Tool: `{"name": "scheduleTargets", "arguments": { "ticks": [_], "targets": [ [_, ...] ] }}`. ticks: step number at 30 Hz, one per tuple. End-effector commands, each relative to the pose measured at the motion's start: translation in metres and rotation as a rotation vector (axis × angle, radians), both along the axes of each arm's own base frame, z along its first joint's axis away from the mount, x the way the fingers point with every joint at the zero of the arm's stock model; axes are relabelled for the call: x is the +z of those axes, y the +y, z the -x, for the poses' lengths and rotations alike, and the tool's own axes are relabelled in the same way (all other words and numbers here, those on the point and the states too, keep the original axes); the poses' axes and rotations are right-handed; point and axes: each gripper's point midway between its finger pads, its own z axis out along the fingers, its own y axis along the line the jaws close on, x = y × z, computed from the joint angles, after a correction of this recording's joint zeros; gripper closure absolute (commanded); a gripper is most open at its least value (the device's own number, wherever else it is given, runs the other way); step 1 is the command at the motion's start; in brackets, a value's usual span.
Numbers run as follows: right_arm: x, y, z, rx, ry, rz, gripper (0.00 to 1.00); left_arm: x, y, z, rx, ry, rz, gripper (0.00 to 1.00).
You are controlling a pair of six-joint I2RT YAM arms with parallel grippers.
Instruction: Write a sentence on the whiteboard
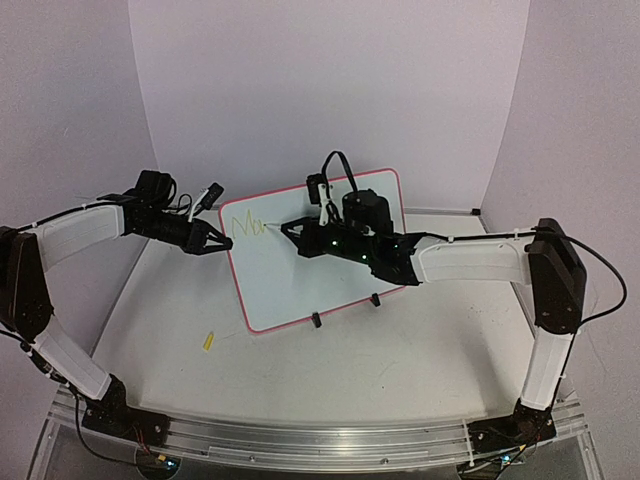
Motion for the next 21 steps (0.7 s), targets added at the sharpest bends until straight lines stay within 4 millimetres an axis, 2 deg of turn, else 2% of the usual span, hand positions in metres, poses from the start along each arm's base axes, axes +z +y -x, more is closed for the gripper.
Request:
{"name": "scheduleTargets", "arguments": {
  "ticks": [1,12,21],
  "targets": [
    [0.029,-0.011,-0.021,-0.100,-0.056,-0.048,1.00,-0.006,0.005,-0.002,0.030,-0.011,-0.047,1.00],
    [0.038,-0.009,-0.020,-0.088,-0.075,-0.058,1.00,-0.005,0.004,-0.002,0.026,-0.010,-0.043,1.00],
    [0.059,-0.013,0.008,0.021,-0.111,-0.115,1.00,-0.004,0.005,-0.002,0.026,-0.013,-0.042,1.00]
  ]
}}
